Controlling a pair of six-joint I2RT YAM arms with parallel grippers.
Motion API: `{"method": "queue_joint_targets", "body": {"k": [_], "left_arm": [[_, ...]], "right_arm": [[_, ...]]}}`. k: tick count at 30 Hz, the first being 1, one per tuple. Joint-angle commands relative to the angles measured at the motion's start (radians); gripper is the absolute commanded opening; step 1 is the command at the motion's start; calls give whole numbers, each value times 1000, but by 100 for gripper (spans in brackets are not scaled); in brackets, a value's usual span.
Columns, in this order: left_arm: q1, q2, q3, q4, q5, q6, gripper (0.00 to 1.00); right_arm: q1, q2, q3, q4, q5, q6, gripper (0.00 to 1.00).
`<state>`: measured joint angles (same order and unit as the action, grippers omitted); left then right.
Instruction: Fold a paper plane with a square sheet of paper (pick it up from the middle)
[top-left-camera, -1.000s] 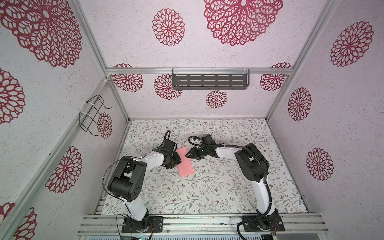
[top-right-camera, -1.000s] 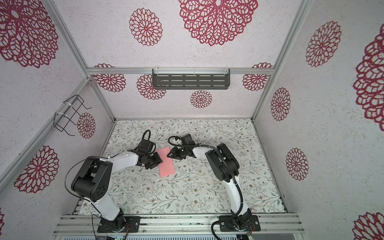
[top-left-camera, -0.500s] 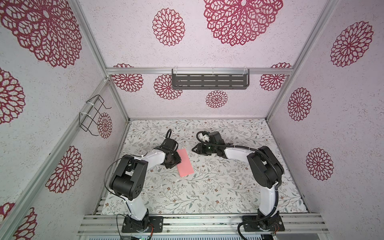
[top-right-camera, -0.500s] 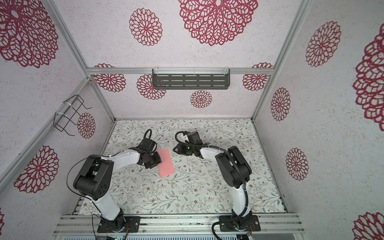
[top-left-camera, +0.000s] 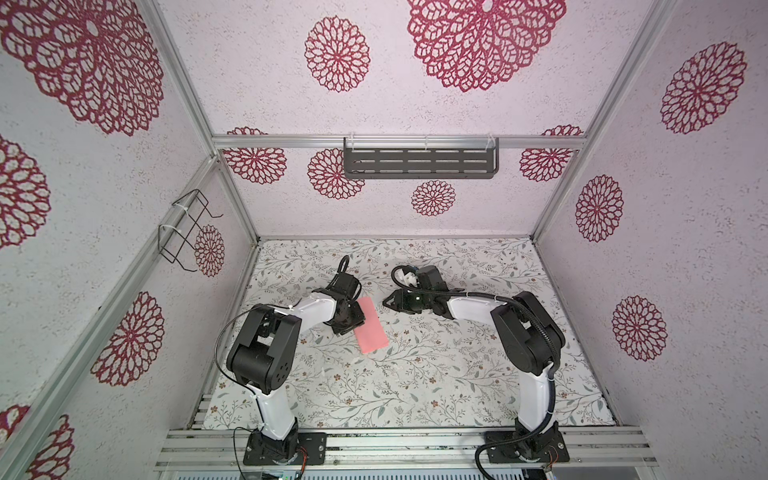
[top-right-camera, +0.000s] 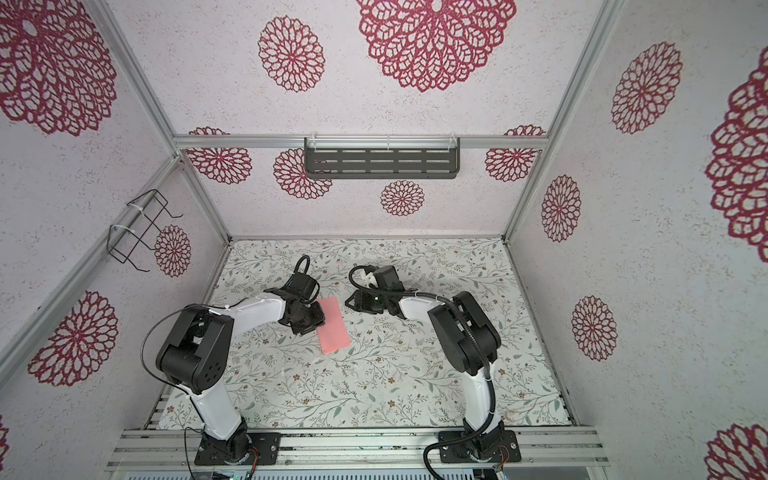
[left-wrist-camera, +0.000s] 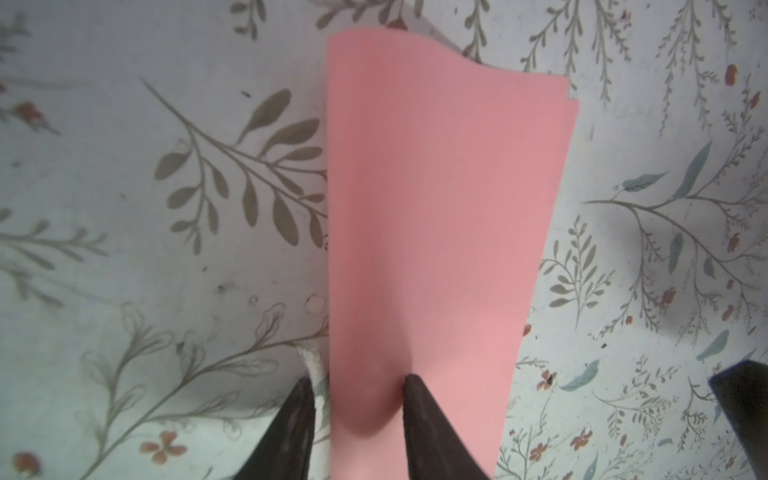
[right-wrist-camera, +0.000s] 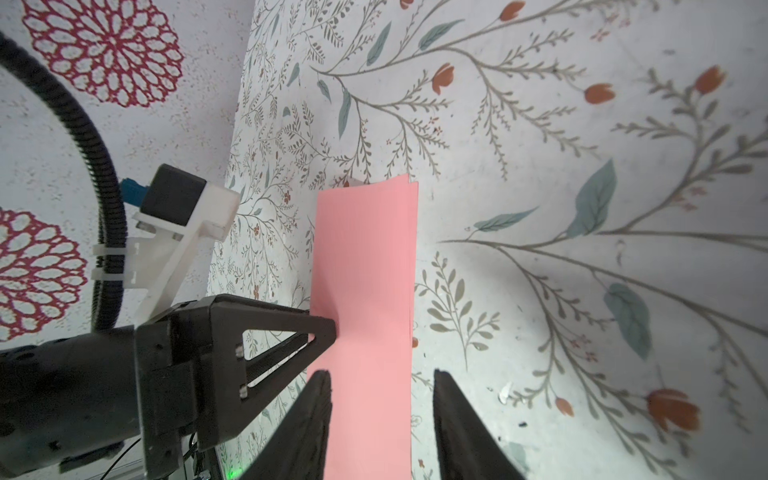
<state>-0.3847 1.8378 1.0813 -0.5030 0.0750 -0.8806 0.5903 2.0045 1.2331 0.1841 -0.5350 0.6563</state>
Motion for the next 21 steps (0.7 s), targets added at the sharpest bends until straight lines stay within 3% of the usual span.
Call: {"method": "queue_joint_targets", "body": {"k": [1, 21], "left_arm": [[-7, 116, -61, -109, -40, 33, 39], [-11, 196, -70, -113, 11, 110, 37]], "right_arm": [[4, 1, 1, 31, -25, 9, 44], [15, 42, 24, 41, -120, 6, 45]]}}
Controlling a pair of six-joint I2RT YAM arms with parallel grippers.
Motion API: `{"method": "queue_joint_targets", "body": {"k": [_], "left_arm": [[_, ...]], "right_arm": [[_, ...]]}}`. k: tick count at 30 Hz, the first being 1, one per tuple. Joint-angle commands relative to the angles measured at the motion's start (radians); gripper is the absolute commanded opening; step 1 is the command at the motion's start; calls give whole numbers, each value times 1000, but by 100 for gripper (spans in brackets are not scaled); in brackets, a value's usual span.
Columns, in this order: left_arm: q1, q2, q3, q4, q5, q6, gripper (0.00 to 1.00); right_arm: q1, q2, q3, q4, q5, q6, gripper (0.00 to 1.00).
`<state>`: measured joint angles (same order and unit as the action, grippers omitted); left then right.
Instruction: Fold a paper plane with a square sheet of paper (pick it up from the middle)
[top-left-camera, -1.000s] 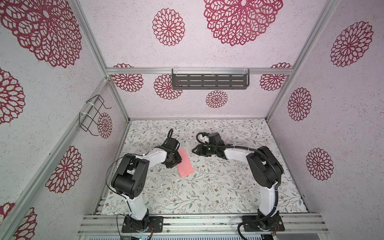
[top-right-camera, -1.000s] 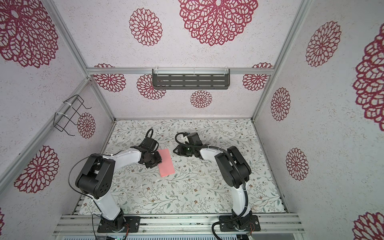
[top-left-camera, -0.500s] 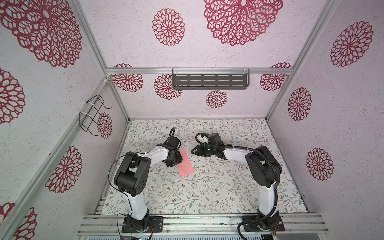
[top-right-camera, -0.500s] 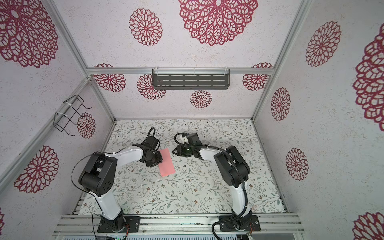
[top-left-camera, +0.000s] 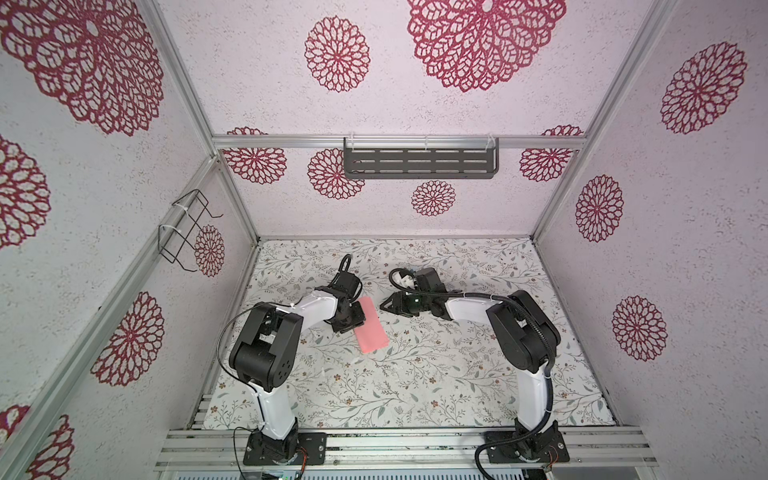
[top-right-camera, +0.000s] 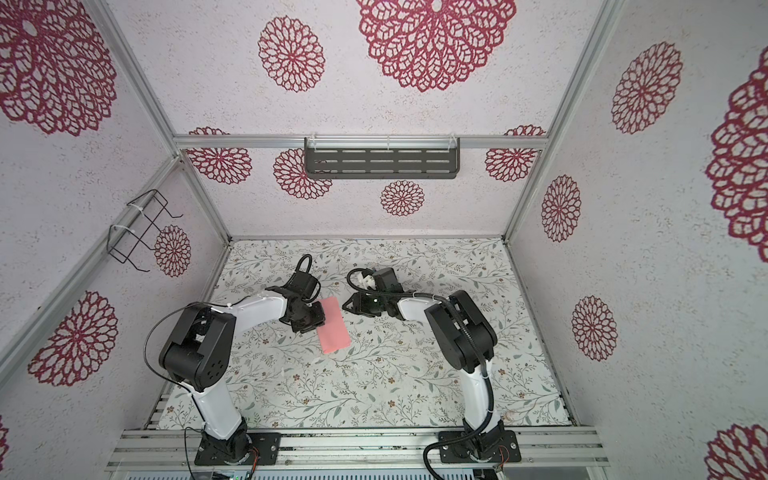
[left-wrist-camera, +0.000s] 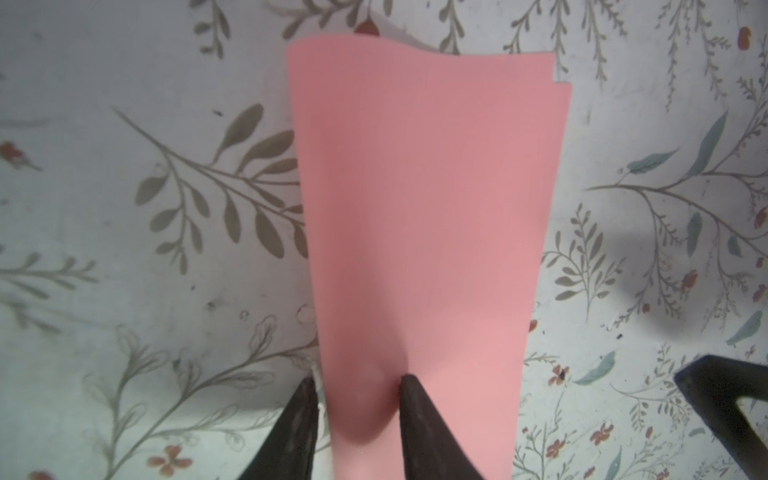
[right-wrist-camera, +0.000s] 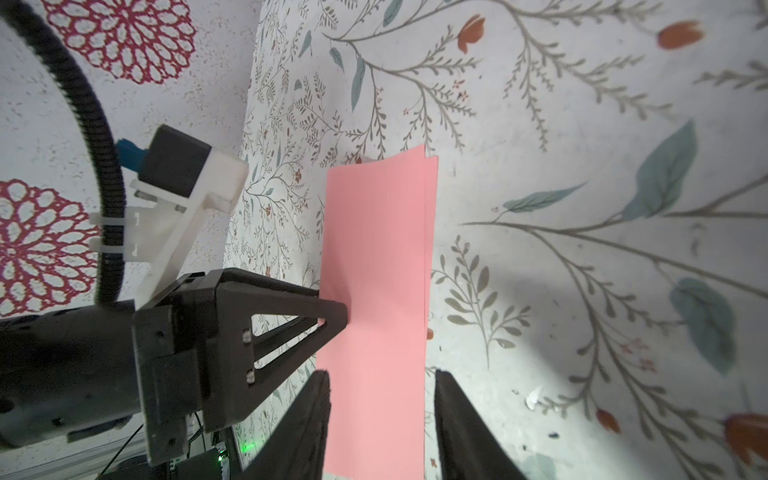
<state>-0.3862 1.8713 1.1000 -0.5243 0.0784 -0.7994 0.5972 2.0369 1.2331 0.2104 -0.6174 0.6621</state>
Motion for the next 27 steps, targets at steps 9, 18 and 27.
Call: {"method": "queue_joint_targets", "body": {"k": [9, 18, 27], "left_arm": [[-8, 158, -82, -98, 8, 96, 38], [-9, 172, -65, -116, -9, 110, 37], [-8, 189, -60, -118, -12, 100, 37]], "right_arm": [[21, 32, 38, -3, -61, -8, 44], [31, 49, 49, -7, -90, -13, 41], [47, 81, 81, -17, -126, -6, 29]]}}
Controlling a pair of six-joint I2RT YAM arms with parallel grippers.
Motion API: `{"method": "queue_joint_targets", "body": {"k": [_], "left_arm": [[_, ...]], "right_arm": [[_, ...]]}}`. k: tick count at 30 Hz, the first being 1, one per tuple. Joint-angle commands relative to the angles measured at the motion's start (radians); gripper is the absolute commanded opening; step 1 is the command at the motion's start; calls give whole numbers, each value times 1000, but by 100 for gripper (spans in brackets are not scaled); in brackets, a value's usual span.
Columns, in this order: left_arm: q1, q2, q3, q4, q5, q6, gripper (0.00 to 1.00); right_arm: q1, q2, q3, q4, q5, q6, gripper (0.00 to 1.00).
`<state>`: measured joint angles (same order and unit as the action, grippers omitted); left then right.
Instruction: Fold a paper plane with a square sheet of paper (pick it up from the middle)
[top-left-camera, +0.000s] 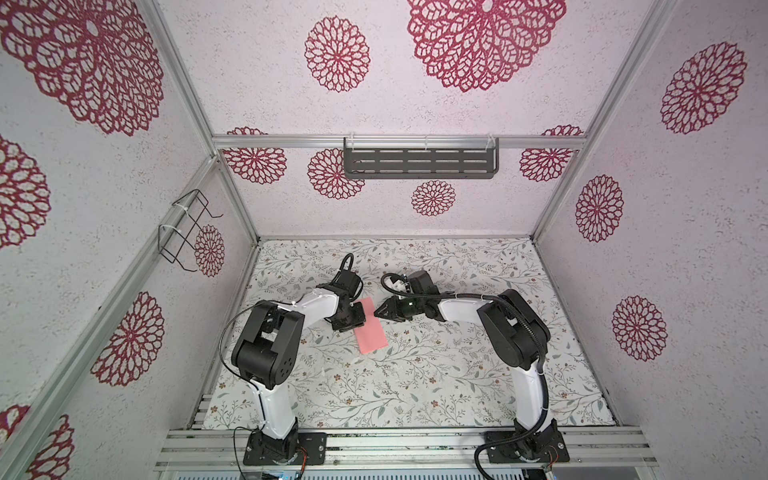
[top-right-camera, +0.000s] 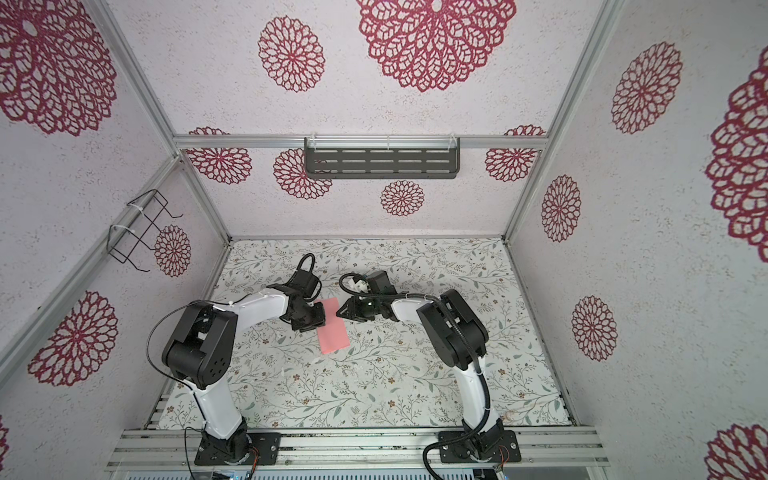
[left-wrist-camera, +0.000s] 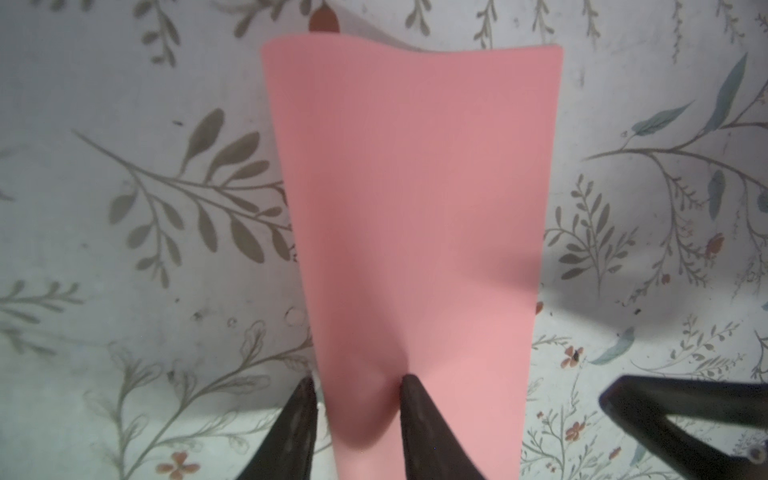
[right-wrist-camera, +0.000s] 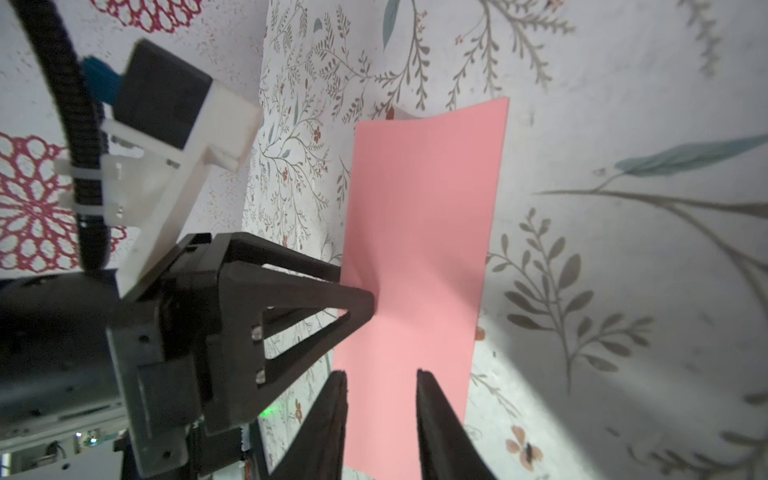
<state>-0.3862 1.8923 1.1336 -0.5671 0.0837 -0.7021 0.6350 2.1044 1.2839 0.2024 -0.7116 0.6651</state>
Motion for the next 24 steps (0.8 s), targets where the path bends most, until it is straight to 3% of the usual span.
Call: {"method": "queue_joint_targets", "body": {"k": [1, 13, 24], "left_arm": [[-8, 168, -95, -76, -20, 3, 37], [-8, 178, -93, -73, -10, 11, 38], [-8, 199, -90, -84, -12, 19, 38]], "right_arm": [[11, 20, 35, -16, -32, -8, 28], [15, 60, 88, -68, -8, -7, 21], [-21, -36, 41, -79, 61, -16, 21]]}}
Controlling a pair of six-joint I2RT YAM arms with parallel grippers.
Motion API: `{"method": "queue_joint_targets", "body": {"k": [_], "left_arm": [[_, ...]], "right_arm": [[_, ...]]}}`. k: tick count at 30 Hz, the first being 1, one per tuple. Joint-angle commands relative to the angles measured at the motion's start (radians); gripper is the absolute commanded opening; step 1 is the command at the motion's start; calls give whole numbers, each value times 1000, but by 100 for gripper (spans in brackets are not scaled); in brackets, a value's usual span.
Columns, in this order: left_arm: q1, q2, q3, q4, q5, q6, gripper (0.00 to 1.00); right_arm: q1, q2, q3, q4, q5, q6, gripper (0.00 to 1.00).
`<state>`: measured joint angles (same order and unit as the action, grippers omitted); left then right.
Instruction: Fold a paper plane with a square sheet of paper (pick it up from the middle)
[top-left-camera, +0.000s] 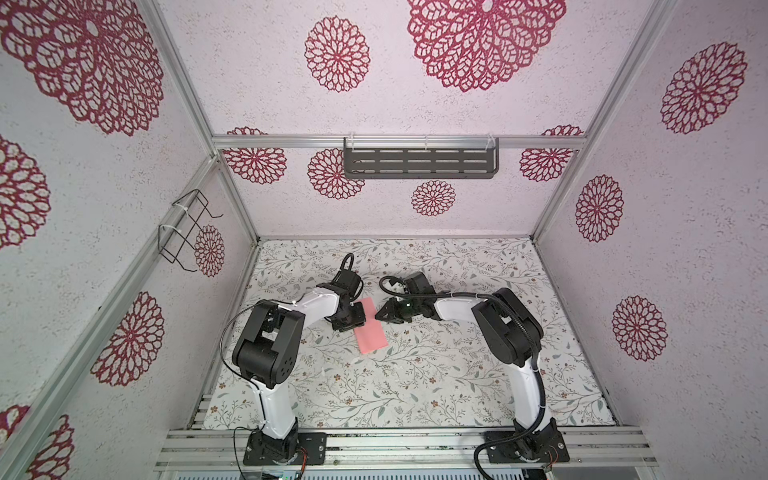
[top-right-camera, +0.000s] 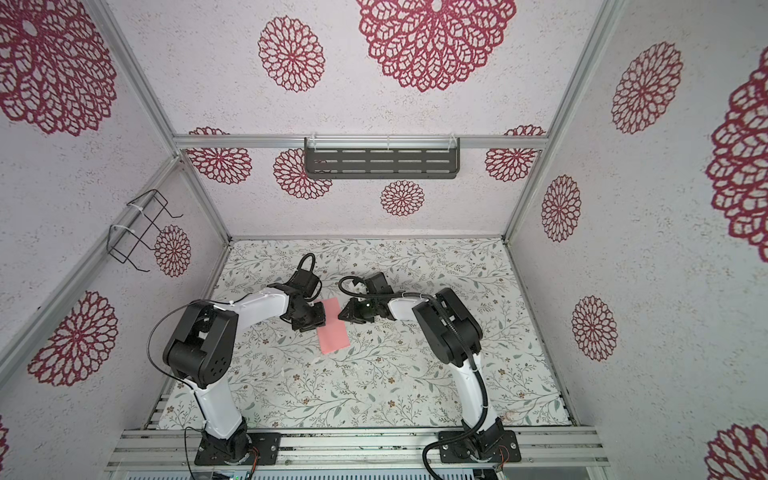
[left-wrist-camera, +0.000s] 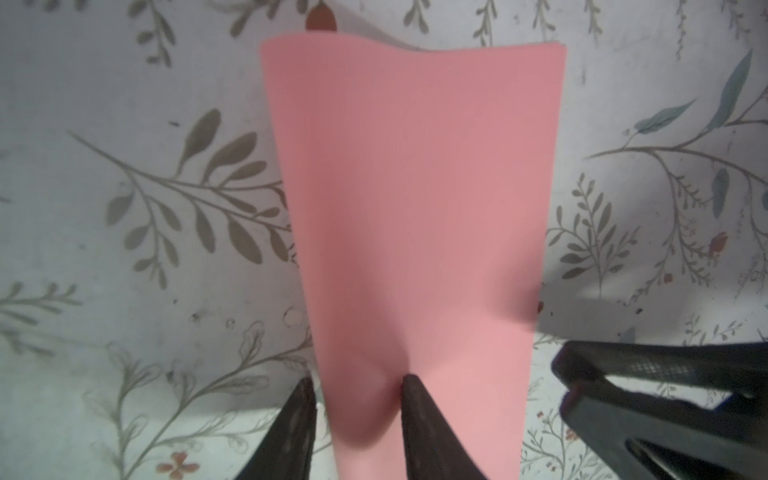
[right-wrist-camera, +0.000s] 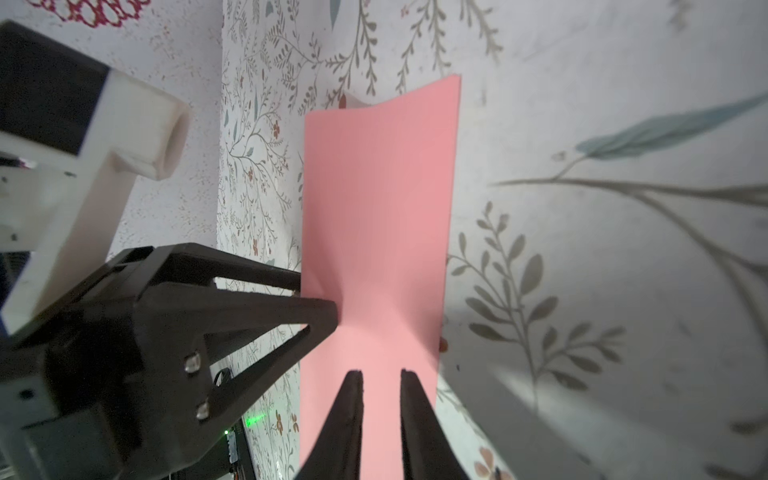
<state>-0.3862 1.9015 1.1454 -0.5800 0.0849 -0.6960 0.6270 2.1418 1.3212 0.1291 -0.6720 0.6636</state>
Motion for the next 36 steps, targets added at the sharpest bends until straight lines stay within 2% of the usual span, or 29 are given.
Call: {"method": "queue_joint_targets", "body": {"k": [1, 22, 30, 36], "left_arm": [[-9, 192, -101, -72, -13, 12, 38], [-9, 212, -96, -83, -17, 10, 38], [-9, 212, -98, -85, -24, 9, 38], [-9, 191, -83, -101, -28, 7, 38]], "right_arm": [[-12, -69, 10, -13, 19, -18, 21], [33, 37, 81, -42, -40, -15, 20], [36, 60, 55, -49, -5, -20, 20], [34, 72, 16, -119, 72, -71, 19]]}}
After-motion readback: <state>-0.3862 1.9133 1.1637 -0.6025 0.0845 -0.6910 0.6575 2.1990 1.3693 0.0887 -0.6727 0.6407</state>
